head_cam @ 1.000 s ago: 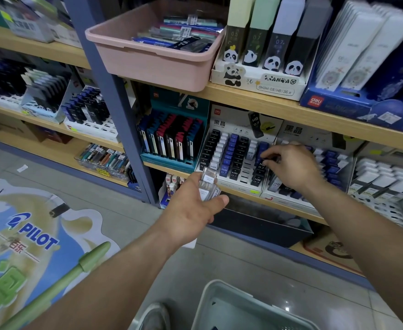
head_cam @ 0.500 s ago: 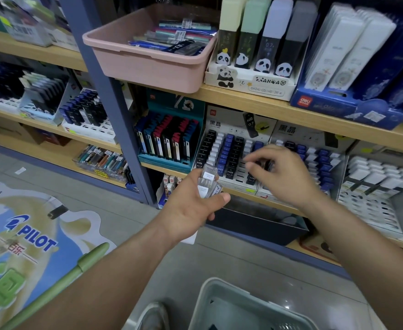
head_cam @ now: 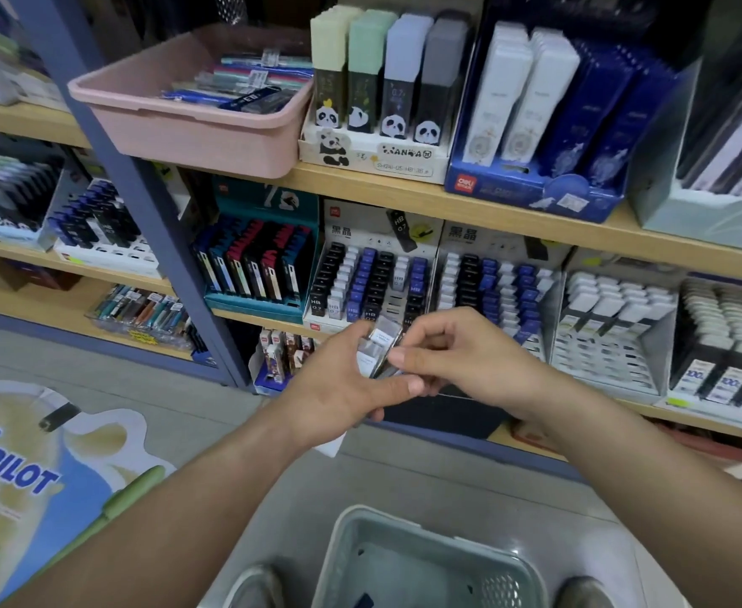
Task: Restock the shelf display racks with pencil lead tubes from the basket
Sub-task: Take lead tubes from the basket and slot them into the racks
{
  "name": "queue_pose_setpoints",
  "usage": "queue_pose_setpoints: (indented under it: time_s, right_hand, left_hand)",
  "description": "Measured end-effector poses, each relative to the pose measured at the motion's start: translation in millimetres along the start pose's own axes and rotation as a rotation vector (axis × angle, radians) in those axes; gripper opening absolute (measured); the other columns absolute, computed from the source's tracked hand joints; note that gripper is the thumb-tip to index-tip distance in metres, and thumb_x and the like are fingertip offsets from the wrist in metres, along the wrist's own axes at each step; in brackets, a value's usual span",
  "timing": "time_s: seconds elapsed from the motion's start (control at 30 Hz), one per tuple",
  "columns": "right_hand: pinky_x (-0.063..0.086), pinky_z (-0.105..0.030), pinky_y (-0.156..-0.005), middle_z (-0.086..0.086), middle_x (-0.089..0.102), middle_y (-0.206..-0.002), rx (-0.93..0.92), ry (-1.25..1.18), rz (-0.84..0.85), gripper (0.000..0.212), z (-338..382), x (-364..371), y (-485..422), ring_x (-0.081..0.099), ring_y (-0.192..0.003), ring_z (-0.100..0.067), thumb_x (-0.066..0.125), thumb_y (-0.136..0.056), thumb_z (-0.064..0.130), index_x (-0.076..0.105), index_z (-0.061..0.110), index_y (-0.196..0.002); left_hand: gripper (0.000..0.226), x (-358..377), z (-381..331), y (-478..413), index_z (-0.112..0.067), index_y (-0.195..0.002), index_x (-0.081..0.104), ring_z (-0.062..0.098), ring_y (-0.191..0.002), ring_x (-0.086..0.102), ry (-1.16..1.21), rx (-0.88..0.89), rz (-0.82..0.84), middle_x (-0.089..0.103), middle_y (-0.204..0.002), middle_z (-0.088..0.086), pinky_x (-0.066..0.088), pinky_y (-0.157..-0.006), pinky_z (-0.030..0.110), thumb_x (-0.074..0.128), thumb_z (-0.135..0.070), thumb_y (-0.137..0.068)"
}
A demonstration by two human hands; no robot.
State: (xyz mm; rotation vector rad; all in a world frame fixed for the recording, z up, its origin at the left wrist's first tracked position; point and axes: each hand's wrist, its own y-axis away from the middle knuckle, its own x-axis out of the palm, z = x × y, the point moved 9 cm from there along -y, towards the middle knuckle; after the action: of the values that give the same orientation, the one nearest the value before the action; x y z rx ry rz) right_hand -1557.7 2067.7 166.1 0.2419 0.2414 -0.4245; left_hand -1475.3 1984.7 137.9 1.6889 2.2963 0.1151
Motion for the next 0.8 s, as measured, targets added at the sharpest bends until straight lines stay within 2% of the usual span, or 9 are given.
queue_pose_setpoints:
  time_s: [0.07, 0.23, 0.33, 0.43, 0.5, 0.57, 0.63, 0.7, 0.8]
  right_hand:
    - [0.053, -0.031, -0.065, -0.016, 0.071, -0.079, 0.0, -0.054, -0.015, 0.021, -3, -6, 2, 0.063, -0.067, -0.02, 0.073, -0.087, 0.021, 0.07, 0.001, -0.087]
    - [0.058, -0.038, -0.078, -0.013, 0.07, -0.082, -0.01, -0.184, -0.116, 0.014, -5, -28, 4, 0.067, -0.075, -0.023, 0.078, -0.076, 0.013, 0.073, 0.007, -0.087]
    - [0.058, -0.039, -0.081, -0.01, 0.071, -0.083, -0.009, -0.29, -0.153, 0.016, -10, -34, 2, 0.067, -0.077, -0.023, 0.08, -0.066, 0.007, 0.075, 0.013, -0.081]
    - [0.058, -0.039, -0.083, -0.004, 0.069, -0.083, 0.002, -0.253, -0.183, 0.026, -18, -36, -1, 0.066, -0.079, -0.022, 0.078, -0.072, -0.009, 0.073, 0.013, -0.083]
    - [0.059, -0.035, -0.079, -0.004, 0.069, -0.085, 0.004, -0.18, -0.146, 0.023, -18, -28, -2, 0.067, -0.077, -0.022, 0.077, -0.076, -0.009, 0.072, 0.012, -0.085]
    - [0.059, -0.033, -0.074, -0.009, 0.069, -0.086, 0.004, -0.135, -0.117, 0.012, -17, -17, -4, 0.067, -0.075, -0.022, 0.078, -0.079, -0.001, 0.071, 0.007, -0.086]
    - [0.058, -0.033, -0.071, -0.009, 0.069, -0.085, 0.007, -0.096, -0.128, 0.009, -15, -9, -9, 0.066, -0.074, -0.021, 0.078, -0.082, 0.007, 0.07, 0.006, -0.088]
    - [0.057, -0.032, -0.068, -0.007, 0.073, -0.09, 0.01, -0.076, -0.112, 0.017, -12, -1, -13, 0.068, -0.076, -0.022, 0.077, -0.083, 0.005, 0.069, 0.011, -0.096]
    - [0.056, -0.028, -0.066, -0.014, 0.07, -0.101, -0.005, -0.077, -0.002, 0.042, -5, 12, -18, 0.071, -0.078, -0.021, 0.073, -0.085, -0.001, 0.061, 0.021, -0.118]
  left_hand:
    - [0.065, -3, 5, 0, -0.024, -0.128, 0.05, 0.014, -0.057, 0.061, -0.001, -0.05, -0.026, 0.072, -0.078, -0.004, 0.044, -0.048, 0.023, 0.086, -0.036, -0.074]
    - [0.036, -13, 2, -1, -0.016, -0.11, 0.059, 0.014, -0.048, 0.049, 0.104, -0.03, -0.07, 0.06, -0.06, -0.009, 0.039, -0.043, 0.024, 0.081, -0.022, -0.082]
    - [0.031, -23, 4, -2, -0.012, -0.112, 0.06, 0.013, -0.045, 0.046, 0.162, -0.039, -0.124, 0.056, -0.057, -0.008, 0.038, -0.042, 0.024, 0.077, -0.016, -0.086]
    - [0.033, -34, 5, -2, -0.011, -0.113, 0.06, 0.011, -0.044, 0.045, 0.195, -0.042, -0.194, 0.057, -0.055, -0.012, 0.038, -0.041, 0.024, 0.077, -0.012, -0.085]
    - [0.034, -40, 6, -2, -0.012, -0.112, 0.06, 0.012, -0.045, 0.044, 0.206, -0.039, -0.23, 0.057, -0.057, -0.012, 0.039, -0.042, 0.025, 0.078, -0.011, -0.084]
    - [0.033, -44, 6, -1, -0.014, -0.109, 0.06, 0.012, -0.045, 0.044, 0.203, -0.035, -0.264, 0.058, -0.061, -0.008, 0.039, -0.042, 0.025, 0.079, -0.011, -0.083]
    - [0.033, -46, 5, 1, -0.015, -0.108, 0.06, 0.013, -0.045, 0.044, 0.19, -0.02, -0.276, 0.062, -0.065, -0.006, 0.04, -0.042, 0.025, 0.08, -0.011, -0.083]
    - [0.032, -47, 4, 2, -0.014, -0.108, 0.06, 0.012, -0.044, 0.045, 0.186, -0.008, -0.28, 0.064, -0.066, -0.006, 0.039, -0.042, 0.025, 0.08, -0.01, -0.083]
    - [0.033, -52, 5, 3, -0.014, -0.11, 0.059, 0.012, -0.044, 0.047, 0.173, -0.013, -0.28, 0.067, -0.067, -0.007, 0.039, -0.041, 0.024, 0.079, -0.01, -0.084]
